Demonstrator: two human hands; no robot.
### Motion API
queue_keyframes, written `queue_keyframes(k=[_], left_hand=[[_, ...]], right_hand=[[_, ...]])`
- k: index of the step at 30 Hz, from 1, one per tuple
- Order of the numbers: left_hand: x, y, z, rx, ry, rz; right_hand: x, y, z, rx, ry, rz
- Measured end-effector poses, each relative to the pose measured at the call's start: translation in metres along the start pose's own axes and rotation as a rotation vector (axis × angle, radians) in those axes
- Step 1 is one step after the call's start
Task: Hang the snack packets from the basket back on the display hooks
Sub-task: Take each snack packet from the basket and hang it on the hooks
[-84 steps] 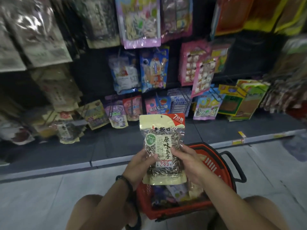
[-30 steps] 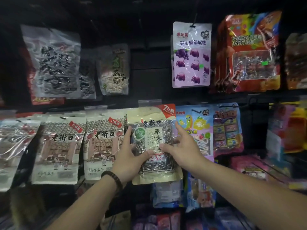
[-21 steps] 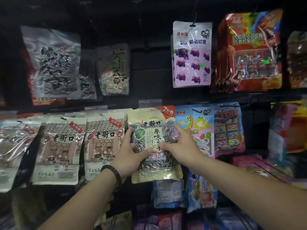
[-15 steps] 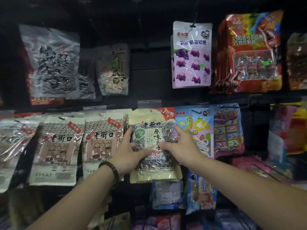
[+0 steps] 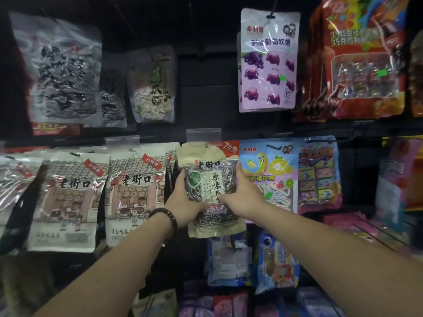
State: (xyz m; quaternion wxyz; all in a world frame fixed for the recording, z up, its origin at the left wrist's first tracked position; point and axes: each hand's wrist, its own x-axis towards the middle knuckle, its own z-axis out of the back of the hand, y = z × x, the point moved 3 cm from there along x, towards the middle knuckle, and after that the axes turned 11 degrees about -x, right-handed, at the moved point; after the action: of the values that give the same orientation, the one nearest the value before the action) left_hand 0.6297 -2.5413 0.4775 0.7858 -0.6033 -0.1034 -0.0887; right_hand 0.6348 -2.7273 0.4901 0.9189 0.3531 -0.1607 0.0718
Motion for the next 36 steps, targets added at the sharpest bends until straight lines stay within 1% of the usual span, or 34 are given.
queue_keyframes(k=[4, 8, 10, 13, 15, 19, 21, 22, 23, 24, 25, 26, 29, 30, 31, 33, 34, 36], left_hand=[[0.008, 0.005, -0.005, 0.013, -0.043, -0.032], [0.001, 0.012, -0.006, 0.046, -0.115, -0.034], [-0.011, 0.014, -0.012, 0.061, -0.108, 0.008], [-0.039, 0.019, -0.028, 0.086, -0.099, 0.127], [-0.067, 0.023, -0.044, 0.097, -0.046, 0.148], [-0.141, 0.045, -0.093, 0.228, 0.18, 0.039], [-0.185, 0.065, -0.122, 0.239, 0.302, 0.04], [-0.206, 0.075, -0.137, 0.242, 0.365, 0.041], [-0.226, 0.086, -0.151, 0.245, 0.414, 0.05], [-0.244, 0.099, -0.164, 0.239, 0.443, 0.063], [-0.261, 0.113, -0.176, 0.235, 0.467, 0.075], [-0.278, 0.129, -0.188, 0.234, 0.496, 0.092], [-0.332, 0.181, -0.223, 0.288, 0.591, 0.178], [-0.351, 0.2, -0.235, 0.301, 0.614, 0.204], [-0.367, 0.213, -0.247, 0.315, 0.649, 0.22], [-0.396, 0.24, -0.268, 0.353, 0.744, 0.28], [-0.405, 0.251, -0.279, 0.361, 0.79, 0.319], [-0.413, 0.269, -0.298, 0.334, 0.839, 0.378]], right_hand=[[0.008, -0.006, -0.001, -0.107, 0.083, 0.011], [-0.011, -0.015, 0.008, -0.191, 0.109, 0.04], [-0.032, -0.023, 0.01, -0.217, 0.125, 0.072], [-0.077, -0.042, 0.012, -0.229, 0.188, 0.09], [-0.107, -0.062, 0.005, -0.255, 0.223, 0.074], [-0.173, -0.11, -0.011, -0.251, 0.28, 0.071], [-0.216, -0.144, -0.024, -0.297, 0.35, 0.043], [-0.233, -0.17, -0.037, -0.325, 0.387, 0.022], [-0.25, -0.208, -0.057, -0.323, 0.434, -0.037], [-0.268, -0.254, -0.08, -0.284, 0.463, -0.088], [-0.29, -0.288, -0.098, -0.232, 0.455, -0.15], [-0.32, -0.309, -0.102, -0.175, 0.459, -0.21], [-0.416, -0.315, -0.082, -0.176, 0.449, -0.346], [-0.442, -0.324, -0.078, -0.16, 0.439, -0.433], [-0.467, -0.336, -0.074, -0.158, 0.435, -0.488], [-0.514, -0.383, -0.084, -0.12, 0.475, -0.59], [-0.533, -0.396, -0.084, -0.139, 0.5, -0.634], [-0.551, -0.401, -0.07, -0.196, 0.521, -0.733]])
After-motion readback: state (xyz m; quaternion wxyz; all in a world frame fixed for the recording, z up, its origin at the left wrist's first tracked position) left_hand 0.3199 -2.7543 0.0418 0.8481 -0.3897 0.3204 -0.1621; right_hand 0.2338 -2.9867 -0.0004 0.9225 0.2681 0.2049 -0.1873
